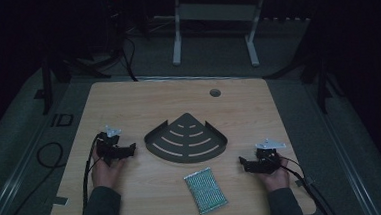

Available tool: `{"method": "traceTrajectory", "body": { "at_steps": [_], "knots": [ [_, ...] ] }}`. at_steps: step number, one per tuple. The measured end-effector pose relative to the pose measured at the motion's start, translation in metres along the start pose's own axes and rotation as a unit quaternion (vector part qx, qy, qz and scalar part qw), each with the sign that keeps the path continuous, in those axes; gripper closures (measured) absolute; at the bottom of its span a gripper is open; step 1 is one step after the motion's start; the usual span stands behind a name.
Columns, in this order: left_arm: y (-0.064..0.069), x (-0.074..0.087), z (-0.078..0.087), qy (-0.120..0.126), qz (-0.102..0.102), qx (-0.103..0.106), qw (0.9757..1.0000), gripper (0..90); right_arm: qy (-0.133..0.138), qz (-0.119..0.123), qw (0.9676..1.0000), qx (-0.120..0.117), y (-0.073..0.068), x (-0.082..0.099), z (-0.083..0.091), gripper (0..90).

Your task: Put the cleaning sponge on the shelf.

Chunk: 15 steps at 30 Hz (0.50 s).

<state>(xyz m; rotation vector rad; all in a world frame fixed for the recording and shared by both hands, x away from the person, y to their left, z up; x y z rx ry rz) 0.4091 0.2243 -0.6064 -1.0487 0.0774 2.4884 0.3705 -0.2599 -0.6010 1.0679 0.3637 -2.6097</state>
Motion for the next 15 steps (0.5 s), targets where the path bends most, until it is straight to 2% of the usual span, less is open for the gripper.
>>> {"method": "traceTrajectory", "body": {
  "at_steps": [8, 11, 15],
  "knots": [
    [0.0, 0.0, 0.0, 0.0, 0.0, 0.0, 1.0, 10.9, -0.004, -0.012, 0.9999, 0.012, -0.001, 0.0, 0.002, 20.0],
    [0.0, 0.0, 0.0, 0.0, 0.0, 0.0, 1.0, 10.9, -0.012, -0.01, 0.9998, 0.012, 0.0, -0.001, 0.007, 34.6],
    [0.0, 0.0, 0.0, 0.0, 0.0, 0.0, 1.0, 10.9, -0.015, -0.007, 0.9998, 0.006, 0.0, -0.002, 0.014, 44.1]
  ]
}}
Point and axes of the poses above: each handheld gripper's, and its own axes: z roughly backward along the jaws, x roughly out of its underside, y roughly to its right, the point moved 6 cm from there along -z, roughly forward along the jaws, and after that the axes turned 10 degrees about -z, right-handed, at the moved point
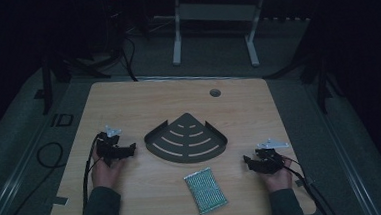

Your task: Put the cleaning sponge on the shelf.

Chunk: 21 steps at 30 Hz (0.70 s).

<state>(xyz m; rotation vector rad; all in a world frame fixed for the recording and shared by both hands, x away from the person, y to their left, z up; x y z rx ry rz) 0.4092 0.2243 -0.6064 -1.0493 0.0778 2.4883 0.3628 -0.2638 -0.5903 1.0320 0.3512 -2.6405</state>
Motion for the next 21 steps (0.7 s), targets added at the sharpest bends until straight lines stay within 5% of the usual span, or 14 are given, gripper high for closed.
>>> {"method": "traceTrajectory", "body": {
  "at_steps": [13, 21],
  "knots": [
    [0.0, 0.0, 0.0, 0.0, 0.0, 0.0, 1.0, 10.9, -0.04, 0.039, 0.998, -0.032, -0.026, 0.001, 0.028, 71.0],
    [0.0, 0.0, 0.0, 0.0, 0.0, -0.001, 1.0, 10.9, -0.054, 0.101, 0.992, -0.054, -0.06, 0.0, 0.043, 89.8]
  ]
}}
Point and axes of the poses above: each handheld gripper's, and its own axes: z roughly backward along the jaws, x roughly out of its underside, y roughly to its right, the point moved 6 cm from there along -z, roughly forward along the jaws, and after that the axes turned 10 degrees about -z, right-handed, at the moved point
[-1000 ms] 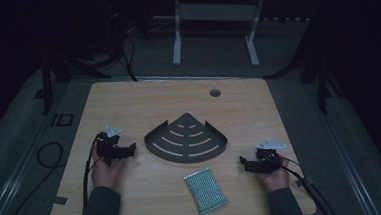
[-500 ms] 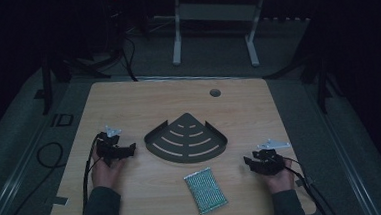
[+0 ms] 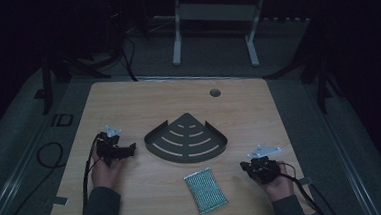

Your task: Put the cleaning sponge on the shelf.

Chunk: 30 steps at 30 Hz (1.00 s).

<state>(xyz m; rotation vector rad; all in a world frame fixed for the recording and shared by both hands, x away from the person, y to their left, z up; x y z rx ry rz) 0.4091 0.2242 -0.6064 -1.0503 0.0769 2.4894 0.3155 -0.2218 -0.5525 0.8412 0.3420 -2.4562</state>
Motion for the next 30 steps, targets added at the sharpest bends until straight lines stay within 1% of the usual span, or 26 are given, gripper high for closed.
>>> {"method": "traceTrajectory", "body": {
  "at_steps": [2, 4, 5, 6, 7, 8, 9, 10, 11, 15, 16, 17, 20, 21, 22, 24, 28, 29, 30],
  "knots": [
    [0.0, 0.0, 0.0, 0.0, 0.0, 0.0, 1.0, 10.9, -0.003, 0.011, 0.9999, -0.003, -0.008, -0.003, 0.0, 89.9],
    [0.0, 0.0, 0.0, 0.0, 0.0, 0.0, 1.0, 10.9, -0.003, 0.02, 0.9997, -0.016, -0.018, -0.005, 0.0, 89.9],
    [0.0, 0.0, 0.0, 0.0, 0.0, 0.0, 1.0, 10.9, -0.003, 0.02, 0.9997, -0.016, -0.018, -0.005, 0.0, 89.9],
    [0.0, 0.0, 0.0, 0.0, 0.0, 0.0, 1.0, 10.9, -0.004, 0.024, 0.9994, -0.023, -0.023, -0.006, -0.001, 89.9],
    [0.0, 0.0, 0.0, 0.0, 0.0, 0.0, 1.0, 10.9, -0.007, 0.035, 0.9989, -0.031, -0.034, -0.007, -0.004, 89.9],
    [0.0, 0.0, 0.0, 0.0, 0.0, 0.0, 1.0, 10.9, -0.009, 0.04, 0.9986, -0.035, -0.038, -0.007, -0.006, 89.9],
    [0.0, 0.0, 0.0, 0.0, 0.0, 0.0, 1.0, 10.9, -0.011, 0.042, 0.9984, -0.036, -0.042, -0.007, -0.008, 89.9],
    [0.0, 0.0, 0.0, 0.0, 0.0, 0.0, 1.0, 10.9, -0.011, 0.042, 0.9984, -0.036, -0.042, -0.007, -0.008, 89.9],
    [0.0, 0.0, 0.0, 0.0, 0.0, 0.0, 1.0, 10.9, -0.015, 0.052, 0.9976, -0.043, -0.051, -0.006, -0.012, 89.9],
    [0.0, 0.0, 0.0, 0.0, 0.0, 0.0, 1.0, 10.9, -0.02, 0.065, 0.996, -0.059, -0.068, -0.002, -0.017, 89.9],
    [0.0, 0.0, 0.0, 0.0, 0.0, 0.0, 1.0, 10.9, -0.02, 0.065, 0.996, -0.059, -0.068, -0.002, -0.017, 89.9],
    [0.0, 0.0, 0.0, 0.0, 0.0, 0.0, 1.0, 10.9, -0.023, 0.071, 0.9951, -0.064, -0.076, -0.001, -0.018, 89.8],
    [0.0, 0.0, 0.0, 0.0, 0.0, 0.0, 1.0, 10.9, -0.024, 0.077, 0.9938, -0.076, -0.085, 0.0, -0.019, 89.8],
    [0.0, 0.0, 0.0, 0.0, 0.0, 0.0, 1.0, 10.9, -0.024, 0.077, 0.9938, -0.076, -0.085, 0.0, -0.019, 89.8],
    [0.0, 0.0, 0.0, 0.0, 0.0, 0.0, 1.0, 10.9, -0.026, 0.086, 0.9927, -0.081, -0.091, 0.001, -0.021, 89.8],
    [0.0, 0.0, 0.0, 0.0, 0.0, 0.0, 1.0, 10.9, -0.031, 0.089, 0.9919, -0.086, -0.096, 0.002, -0.023, 89.8],
    [0.0, 0.0, 0.0, 0.0, 0.0, 0.0, 1.0, 10.9, -0.04, 0.093, 0.9912, -0.085, -0.1, 0.006, -0.028, 89.8],
    [0.0, 0.0, 0.0, 0.0, 0.0, 0.0, 1.0, 10.9, -0.042, 0.094, 0.9912, -0.083, -0.099, 0.007, -0.029, 89.9],
    [0.0, 0.0, 0.0, 0.0, 0.0, 0.0, 1.0, 10.9, -0.04, 0.089, 0.9918, -0.083, -0.095, 0.007, -0.029, 89.9]
  ]
}}
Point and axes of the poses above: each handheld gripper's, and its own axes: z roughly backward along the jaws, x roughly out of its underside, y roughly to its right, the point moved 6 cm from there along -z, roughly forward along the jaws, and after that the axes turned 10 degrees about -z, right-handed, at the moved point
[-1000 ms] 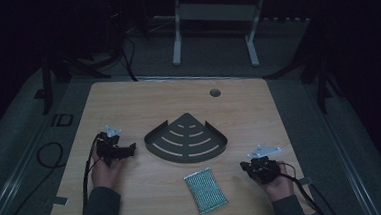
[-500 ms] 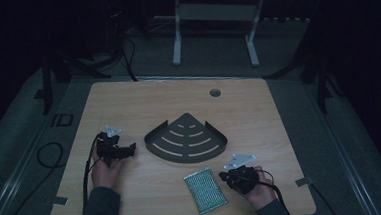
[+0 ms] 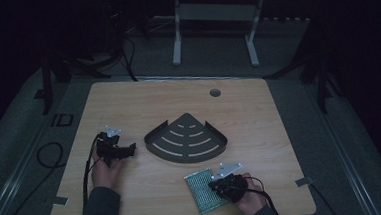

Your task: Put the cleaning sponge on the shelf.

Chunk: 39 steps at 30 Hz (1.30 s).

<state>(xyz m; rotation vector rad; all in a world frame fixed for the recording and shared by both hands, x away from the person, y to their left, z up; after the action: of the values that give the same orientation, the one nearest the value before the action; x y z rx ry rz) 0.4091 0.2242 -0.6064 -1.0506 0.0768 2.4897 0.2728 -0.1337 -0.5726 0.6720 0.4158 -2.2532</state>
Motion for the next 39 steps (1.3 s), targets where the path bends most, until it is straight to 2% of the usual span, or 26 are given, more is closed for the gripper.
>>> {"method": "traceTrajectory", "body": {
  "at_steps": [6, 7, 10, 13, 14, 15, 16, 18, 19, 20, 21, 22, 24, 32, 35, 39],
  "knots": [
    [0.0, 0.0, 0.0, 0.0, 0.0, 0.0, 1.0, 10.9, -0.001, -0.009, 0.9999, 0.009, 0.01, 0.004, 0.004, 89.9],
    [0.0, 0.0, 0.0, 0.0, 0.0, 0.0, 1.0, 10.9, 0.001, -0.021, 0.9995, 0.024, 0.022, 0.009, 0.009, 89.9],
    [0.0, 0.0, 0.0, 0.0, 0.0, 0.0, 1.0, 10.9, 0.001, -0.027, 0.9992, 0.03, 0.029, 0.011, 0.012, 89.9],
    [0.0, 0.0, 0.0, 0.0, 0.0, 0.0, 1.0, 10.9, 0.002, -0.041, 0.9983, 0.041, 0.047, 0.015, 0.017, 89.9],
    [0.0, 0.0, 0.0, 0.0, 0.0, 0.0, 1.0, 10.9, 0.001, -0.043, 0.9981, 0.043, 0.053, 0.016, 0.019, 89.9],
    [0.0, 0.0, 0.0, 0.0, 0.0, 0.0, 1.0, 10.9, 0.001, -0.043, 0.9981, 0.043, 0.053, 0.016, 0.019, 89.9],
    [0.0, 0.0, 0.0, 0.0, 0.0, 0.0, 1.0, 10.9, -0.003, -0.048, 0.9977, 0.048, 0.062, 0.018, 0.021, 89.8],
    [0.0, 0.0, 0.0, 0.0, 0.0, 0.0, 1.0, 10.9, -0.006, -0.048, 0.9973, 0.055, 0.07, 0.019, 0.024, 89.8],
    [0.0, 0.0, 0.0, 0.0, 0.0, 0.0, 1.0, 10.9, -0.006, -0.048, 0.9973, 0.055, 0.07, 0.019, 0.024, 89.8],
    [0.0, 0.0, 0.0, 0.0, 0.0, 0.0, 1.0, 10.9, -0.006, -0.046, 0.9969, 0.064, 0.078, 0.02, 0.025, 89.8],
    [0.0, 0.0, 0.0, 0.0, 0.0, 0.0, 1.0, 10.9, -0.006, -0.046, 0.9969, 0.064, 0.078, 0.02, 0.025, 89.8],
    [0.0, 0.0, 0.0, 0.0, 0.0, 0.0, 1.0, 10.9, -0.006, -0.052, 0.9964, 0.067, 0.087, 0.02, 0.027, 89.8],
    [0.0, 0.0, 0.0, 0.0, 0.0, 0.0, 1.0, 10.9, -0.007, -0.054, 0.9957, 0.075, 0.095, 0.021, 0.028, 89.7],
    [0.0, 0.0, 0.0, 0.0, 0.0, 0.0, 1.0, 10.9, -0.008, -0.066, 0.9943, 0.084, 0.109, 0.023, 0.032, 89.7],
    [0.0, 0.0, 0.0, 0.0, 0.0, 0.0, 1.0, 10.9, -0.009, -0.07, 0.9941, 0.082, 0.111, 0.022, 0.033, 86.0],
    [0.0, 0.0, 0.0, 0.0, 0.0, 0.0, 1.0, 10.9, -0.012, -0.084, 0.9929, 0.084, 0.115, 0.017, 0.035, 68.9]
  ]
}}
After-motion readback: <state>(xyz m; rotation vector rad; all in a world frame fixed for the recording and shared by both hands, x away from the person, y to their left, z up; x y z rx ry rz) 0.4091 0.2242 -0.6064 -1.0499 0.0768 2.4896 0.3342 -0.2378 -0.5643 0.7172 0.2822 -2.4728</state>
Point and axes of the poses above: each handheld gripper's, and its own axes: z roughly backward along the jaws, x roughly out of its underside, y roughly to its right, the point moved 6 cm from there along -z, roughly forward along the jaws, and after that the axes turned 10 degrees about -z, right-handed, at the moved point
